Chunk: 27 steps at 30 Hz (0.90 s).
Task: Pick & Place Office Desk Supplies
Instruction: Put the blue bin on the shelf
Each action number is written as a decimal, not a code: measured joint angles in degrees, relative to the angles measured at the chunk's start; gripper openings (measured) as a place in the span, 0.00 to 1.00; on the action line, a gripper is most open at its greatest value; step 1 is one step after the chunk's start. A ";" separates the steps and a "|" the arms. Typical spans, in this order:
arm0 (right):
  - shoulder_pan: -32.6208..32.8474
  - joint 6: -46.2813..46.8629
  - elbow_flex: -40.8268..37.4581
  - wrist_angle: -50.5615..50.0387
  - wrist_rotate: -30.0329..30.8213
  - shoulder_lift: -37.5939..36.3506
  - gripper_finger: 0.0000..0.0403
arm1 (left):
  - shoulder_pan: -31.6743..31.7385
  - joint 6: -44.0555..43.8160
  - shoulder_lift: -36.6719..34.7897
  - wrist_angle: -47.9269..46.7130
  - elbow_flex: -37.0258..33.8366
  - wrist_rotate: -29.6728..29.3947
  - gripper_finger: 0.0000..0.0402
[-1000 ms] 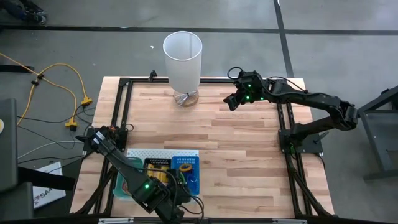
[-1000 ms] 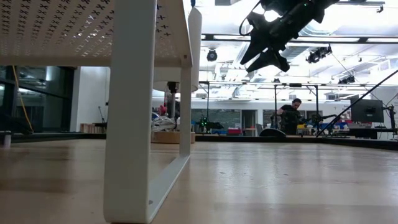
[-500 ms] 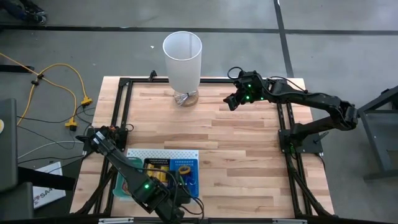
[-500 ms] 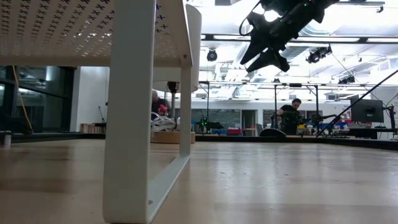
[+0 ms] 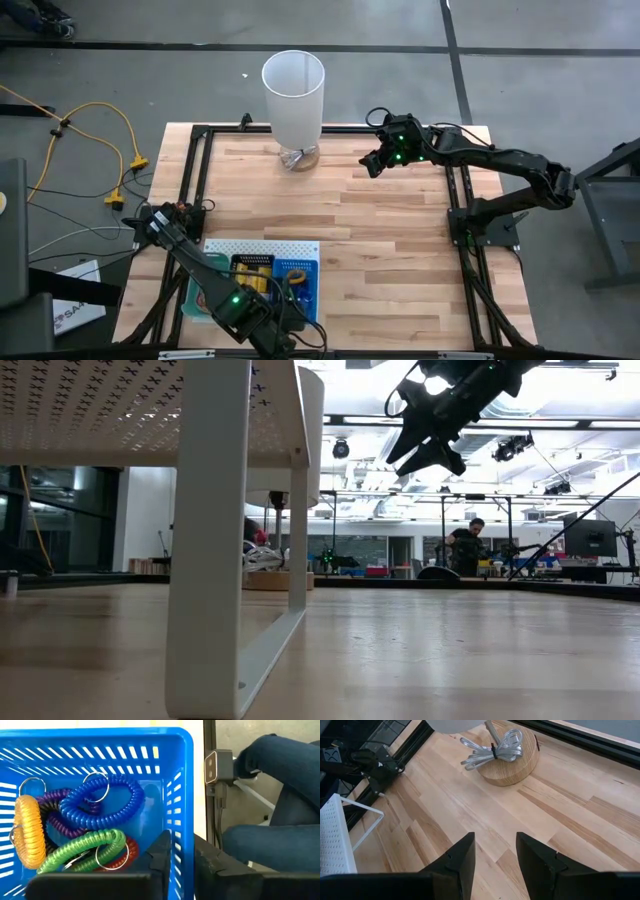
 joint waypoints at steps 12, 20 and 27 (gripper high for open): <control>0.00 -0.01 0.00 -0.01 0.00 0.00 0.32 | 0.00 1.69 0.02 0.16 -0.01 -0.55 0.20; 0.00 0.00 0.00 0.00 0.00 0.00 0.32 | 0.00 3.25 0.01 0.26 -0.02 -0.68 0.20; 0.00 -0.02 0.00 -0.01 0.00 0.00 0.32 | 0.00 4.81 0.02 0.29 -0.02 -0.65 0.20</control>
